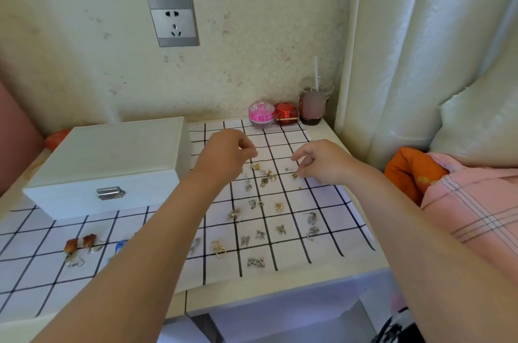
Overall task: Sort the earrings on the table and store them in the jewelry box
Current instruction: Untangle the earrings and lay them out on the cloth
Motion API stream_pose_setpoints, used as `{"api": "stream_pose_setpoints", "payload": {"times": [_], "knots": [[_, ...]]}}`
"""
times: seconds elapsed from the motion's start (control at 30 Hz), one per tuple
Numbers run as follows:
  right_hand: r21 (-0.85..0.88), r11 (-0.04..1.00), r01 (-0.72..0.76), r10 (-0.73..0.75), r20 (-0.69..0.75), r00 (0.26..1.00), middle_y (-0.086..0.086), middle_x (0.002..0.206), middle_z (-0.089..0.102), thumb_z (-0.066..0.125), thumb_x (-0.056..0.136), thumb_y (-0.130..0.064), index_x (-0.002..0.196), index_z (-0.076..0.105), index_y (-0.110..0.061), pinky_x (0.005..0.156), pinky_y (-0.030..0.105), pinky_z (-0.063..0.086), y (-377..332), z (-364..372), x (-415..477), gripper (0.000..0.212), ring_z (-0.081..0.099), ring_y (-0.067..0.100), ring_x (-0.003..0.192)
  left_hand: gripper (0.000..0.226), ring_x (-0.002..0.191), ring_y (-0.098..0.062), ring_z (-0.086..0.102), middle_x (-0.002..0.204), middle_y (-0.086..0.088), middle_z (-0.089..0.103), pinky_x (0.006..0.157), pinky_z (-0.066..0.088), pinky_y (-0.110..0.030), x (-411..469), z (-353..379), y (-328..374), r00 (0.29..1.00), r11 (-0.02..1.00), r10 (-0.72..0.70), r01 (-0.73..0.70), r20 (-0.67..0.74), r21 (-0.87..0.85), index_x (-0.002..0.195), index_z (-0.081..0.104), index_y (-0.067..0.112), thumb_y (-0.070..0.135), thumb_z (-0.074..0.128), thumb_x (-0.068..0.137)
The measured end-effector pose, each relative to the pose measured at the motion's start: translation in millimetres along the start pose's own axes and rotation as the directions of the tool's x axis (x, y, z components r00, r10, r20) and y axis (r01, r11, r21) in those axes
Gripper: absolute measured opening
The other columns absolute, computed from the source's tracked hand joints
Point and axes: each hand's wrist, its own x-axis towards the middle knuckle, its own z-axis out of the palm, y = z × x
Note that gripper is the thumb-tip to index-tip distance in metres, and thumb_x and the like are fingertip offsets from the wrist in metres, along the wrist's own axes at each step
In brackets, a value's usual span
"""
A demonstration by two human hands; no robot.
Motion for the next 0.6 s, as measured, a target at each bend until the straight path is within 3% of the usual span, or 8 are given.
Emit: {"api": "stream_pose_setpoints", "payload": {"times": [0.1, 0.2, 0.3, 0.5, 0.6], "knots": [[0.038, 0.997, 0.066, -0.062, -0.104, 0.993, -0.004, 0.097, 0.071, 0.069, 0.090, -0.011, 0.106, 0.068, -0.031, 0.058, 0.021, 0.049, -3.7, -5.1, -1.7, 0.025, 0.064, 0.011, 0.076, 0.005, 0.068, -0.011, 0.069, 0.086, 0.000, 0.071, 0.061, 0.060, -0.035, 1.7, 9.2, 10.7, 0.999, 0.978, -0.028, 0.036, 0.041, -0.208, 0.088, 0.069, 0.017, 0.021, 0.068, 0.091], [0.169, 0.973, 0.158, -0.132, -0.160, 0.978, -0.007, 0.096, 0.073, 0.073, 0.087, -0.010, 0.105, 0.072, -0.030, 0.063, 0.025, 0.054, -14.7, -8.4, -7.3, 0.027, 0.063, 0.007, 0.066, 0.014, 0.063, -0.010, 0.067, 0.090, -0.005, 0.072, 0.054, 0.056, -0.026, 3.6, 19.6, 23.2, 0.992, 0.917, -0.060, 0.098, 0.108, -0.386, 0.097, 0.065, 0.015, 0.023, 0.072, 0.088], [0.284, 0.928, 0.241, -0.207, -0.145, 0.968, 0.000, 0.093, 0.075, 0.077, 0.082, -0.005, 0.103, 0.077, -0.020, 0.061, 0.024, 0.054, -25.6, -10.8, -14.9, 0.026, 0.059, 0.004, 0.059, 0.027, 0.062, -0.011, 0.064, 0.086, -0.005, 0.070, 0.053, 0.053, -0.024, 6.4, 26.1, 36.2, 0.990, 0.848, -0.098, 0.135, 0.100, -0.513, 0.102, 0.063, 0.014, 0.029, 0.077, 0.084], [0.345, 0.888, 0.303, -0.229, -0.239, 0.943, -0.004, 0.074, 0.071, 0.080, 0.080, -0.009, 0.090, 0.078, -0.022, 0.057, 0.023, 0.049, -25.0, -14.5, -15.1, 0.017, 0.053, 0.012, 0.051, 0.021, 0.058, -0.006, 0.064, 0.067, 0.006, 0.069, 0.052, 0.052, -0.020, 14.3, 30.4, 42.2, 0.992, 0.846, -0.084, 0.122, 0.097, -0.519, 0.084, 0.071, 0.014, 0.033, 0.079, 0.082], [0.306, 0.911, 0.276, -0.194, -0.272, 0.942, -0.005, 0.074, 0.073, 0.078, 0.084, -0.012, 0.083, 0.076, -0.029, 0.054, 0.021, 0.047, -17.9, -14.3, -10.3, 0.018, 0.052, 0.009, 0.047, 0.024, 0.065, -0.005, 0.066, 0.080, 0.005, 0.074, 0.057, 0.055, -0.020, 20.9, 33.8, 41.2, 0.988, 0.866, -0.039, 0.108, 0.149, -0.489, 0.091, 0.074, 0.013, 0.037, 0.071, 0.088]]}}
